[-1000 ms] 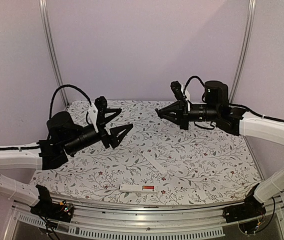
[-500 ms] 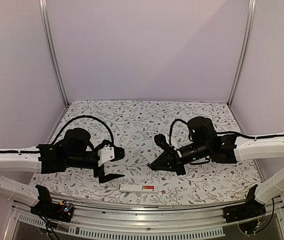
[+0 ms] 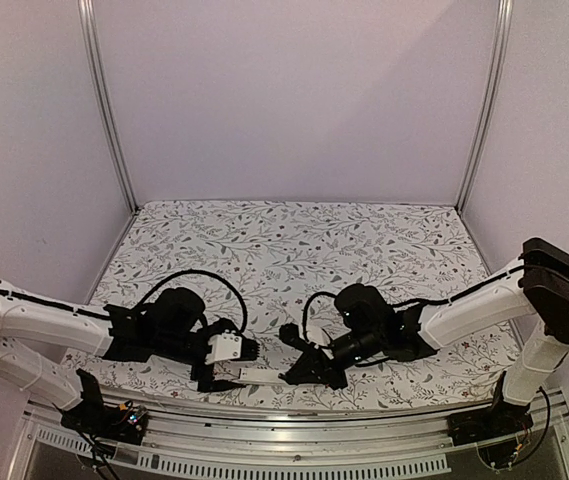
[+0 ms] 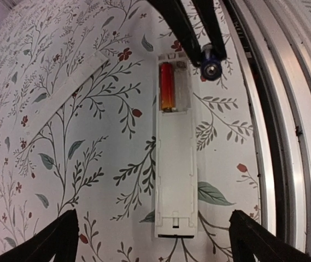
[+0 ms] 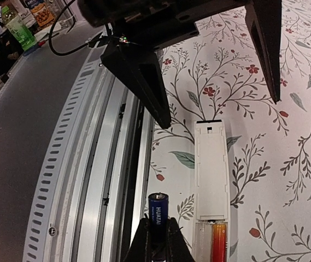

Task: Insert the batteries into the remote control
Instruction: Place the battery in the battery compartment.

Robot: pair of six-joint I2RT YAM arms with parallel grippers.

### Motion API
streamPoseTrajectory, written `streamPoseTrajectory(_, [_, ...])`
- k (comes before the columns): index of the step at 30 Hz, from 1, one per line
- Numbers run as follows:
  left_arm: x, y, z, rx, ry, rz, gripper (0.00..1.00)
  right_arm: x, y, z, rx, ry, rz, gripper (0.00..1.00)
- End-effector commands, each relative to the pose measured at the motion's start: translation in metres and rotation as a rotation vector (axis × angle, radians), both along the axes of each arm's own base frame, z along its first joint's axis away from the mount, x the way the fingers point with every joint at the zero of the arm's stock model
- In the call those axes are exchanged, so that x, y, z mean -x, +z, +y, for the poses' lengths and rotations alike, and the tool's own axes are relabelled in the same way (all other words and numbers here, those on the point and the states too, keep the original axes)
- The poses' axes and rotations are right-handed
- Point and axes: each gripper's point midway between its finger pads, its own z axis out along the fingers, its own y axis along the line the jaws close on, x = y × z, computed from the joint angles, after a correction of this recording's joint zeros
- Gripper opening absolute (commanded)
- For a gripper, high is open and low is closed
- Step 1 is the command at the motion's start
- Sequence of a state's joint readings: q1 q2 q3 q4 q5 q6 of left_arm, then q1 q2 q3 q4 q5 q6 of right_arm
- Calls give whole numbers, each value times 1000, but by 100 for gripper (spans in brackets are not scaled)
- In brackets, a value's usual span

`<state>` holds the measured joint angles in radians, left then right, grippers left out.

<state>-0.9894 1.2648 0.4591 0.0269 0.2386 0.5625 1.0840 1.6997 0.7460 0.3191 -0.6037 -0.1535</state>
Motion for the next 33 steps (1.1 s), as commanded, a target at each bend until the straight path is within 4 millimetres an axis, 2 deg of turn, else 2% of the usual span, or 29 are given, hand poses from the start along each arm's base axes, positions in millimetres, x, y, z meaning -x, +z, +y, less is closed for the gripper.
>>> streamPoseTrajectory(1, [0,-13,-10,-48,-23,-20,94,-8,-10,3,8,-27,-46,0])
streamPoseTrajectory(5, [-8,-23,-11,-85,-10,-47,91,-12,-13,3,17,-42,-67,0])
streamPoseTrajectory(8, [-12,-29,-11,-106,3,-55,87,-20,-22,4,47,-68,-83,0])
streamPoseTrajectory(14, [-11,-26,-11,-96,-1,-54,80,-20,-43,-5,107,-62,-100,0])
streamPoseTrajectory(24, [-10,-29,-12,-107,-8,-46,74,-21,-39,-2,101,-57,-96,0])
streamPoseTrajectory(33, [-9,-28,-11,-104,-6,-46,73,-18,-54,-15,180,-64,-86,0])
